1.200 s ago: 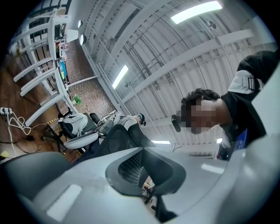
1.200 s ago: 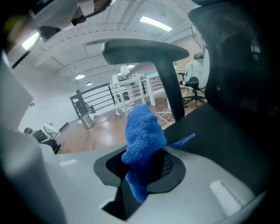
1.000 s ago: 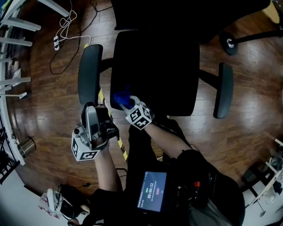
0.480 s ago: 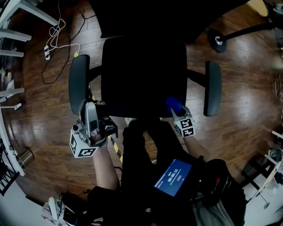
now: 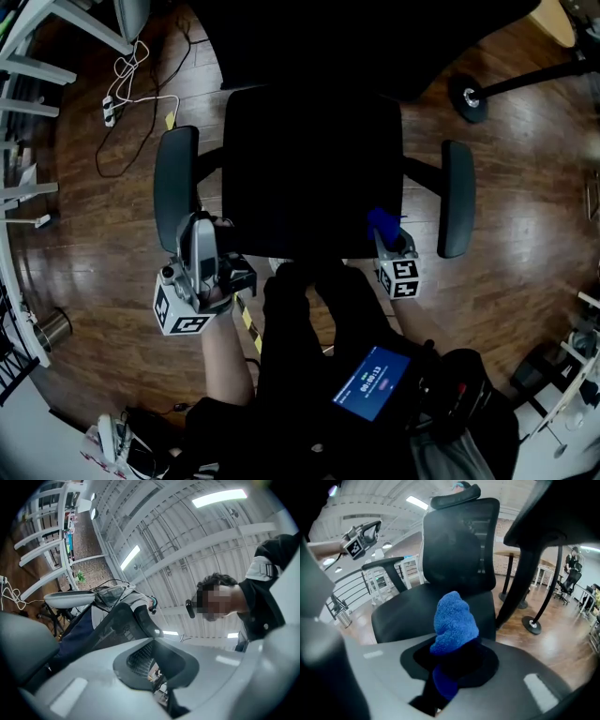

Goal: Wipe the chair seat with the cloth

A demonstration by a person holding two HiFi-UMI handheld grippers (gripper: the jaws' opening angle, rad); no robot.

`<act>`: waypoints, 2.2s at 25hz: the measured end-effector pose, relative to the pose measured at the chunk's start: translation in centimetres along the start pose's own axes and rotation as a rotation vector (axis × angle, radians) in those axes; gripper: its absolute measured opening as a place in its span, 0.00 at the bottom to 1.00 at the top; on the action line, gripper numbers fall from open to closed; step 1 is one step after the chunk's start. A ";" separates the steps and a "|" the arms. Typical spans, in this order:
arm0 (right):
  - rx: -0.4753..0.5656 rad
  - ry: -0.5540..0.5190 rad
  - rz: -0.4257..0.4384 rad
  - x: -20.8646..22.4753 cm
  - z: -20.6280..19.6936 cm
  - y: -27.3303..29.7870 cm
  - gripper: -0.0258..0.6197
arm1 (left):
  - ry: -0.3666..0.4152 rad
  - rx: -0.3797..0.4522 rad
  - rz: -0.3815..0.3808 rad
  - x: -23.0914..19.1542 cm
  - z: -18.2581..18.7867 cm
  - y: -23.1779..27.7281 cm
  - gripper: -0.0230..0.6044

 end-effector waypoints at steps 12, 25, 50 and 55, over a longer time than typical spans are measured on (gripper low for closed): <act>0.339 -0.076 0.242 -8.9 26.7 19.0 0.18 | -0.005 0.016 0.028 -1.2 -0.1 -1.7 0.03; 0.169 -0.182 0.400 -20.4 27.7 30.0 0.19 | -0.003 0.039 0.078 -3.0 -1.1 -4.2 0.03; 0.101 0.081 -0.268 15.9 17.5 17.9 0.19 | -0.023 -0.039 0.040 -2.3 -2.5 -2.3 0.03; 0.218 0.051 -0.175 10.2 20.2 17.7 0.19 | -0.023 -0.030 0.039 -2.3 -2.2 -2.6 0.03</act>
Point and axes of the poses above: the fingertips, and each gripper's own axes: y forward along the fingers, x to its right, z out of its top, the point moved 1 cm from there along -y, backward along the fingers, and after that the axes turned 1 degree about -y, right-handed, at the moved point
